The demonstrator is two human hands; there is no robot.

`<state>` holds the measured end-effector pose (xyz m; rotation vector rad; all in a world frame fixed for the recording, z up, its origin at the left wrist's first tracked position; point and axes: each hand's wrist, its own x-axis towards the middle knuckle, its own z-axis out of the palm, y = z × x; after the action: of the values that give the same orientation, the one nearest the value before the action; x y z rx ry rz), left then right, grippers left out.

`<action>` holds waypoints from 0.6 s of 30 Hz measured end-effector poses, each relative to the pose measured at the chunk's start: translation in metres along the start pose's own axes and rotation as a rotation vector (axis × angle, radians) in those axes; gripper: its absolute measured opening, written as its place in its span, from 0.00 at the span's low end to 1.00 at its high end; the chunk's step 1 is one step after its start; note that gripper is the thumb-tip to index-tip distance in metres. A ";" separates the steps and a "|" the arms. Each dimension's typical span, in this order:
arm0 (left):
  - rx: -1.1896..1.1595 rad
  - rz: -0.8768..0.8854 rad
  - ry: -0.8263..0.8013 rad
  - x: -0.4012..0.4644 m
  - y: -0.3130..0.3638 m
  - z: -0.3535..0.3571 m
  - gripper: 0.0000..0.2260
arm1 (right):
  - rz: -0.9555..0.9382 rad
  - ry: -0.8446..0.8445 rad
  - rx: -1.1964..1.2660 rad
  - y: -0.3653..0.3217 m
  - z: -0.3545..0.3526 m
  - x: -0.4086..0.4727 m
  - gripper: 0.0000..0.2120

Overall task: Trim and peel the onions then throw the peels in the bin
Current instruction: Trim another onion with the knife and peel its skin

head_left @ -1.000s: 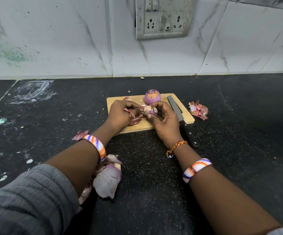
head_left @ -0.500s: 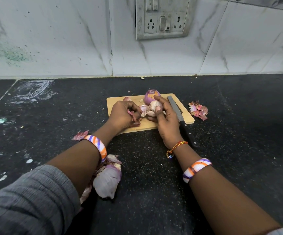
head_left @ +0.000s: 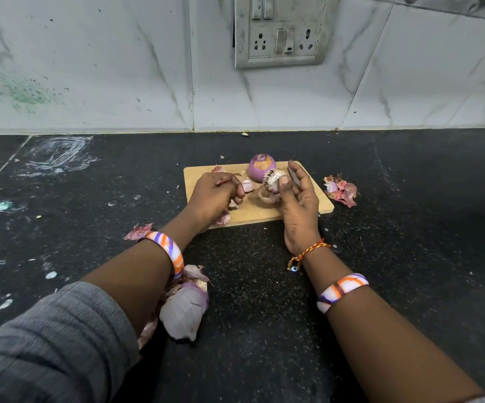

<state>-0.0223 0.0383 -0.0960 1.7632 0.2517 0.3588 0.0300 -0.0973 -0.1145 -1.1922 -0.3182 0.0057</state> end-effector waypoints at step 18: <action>0.392 0.158 -0.185 0.004 -0.006 0.003 0.17 | 0.133 -0.056 0.049 -0.004 -0.001 0.000 0.09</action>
<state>-0.0170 0.0389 -0.1020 2.1958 0.0501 0.2684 0.0293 -0.0994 -0.1112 -1.1645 -0.2855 0.1623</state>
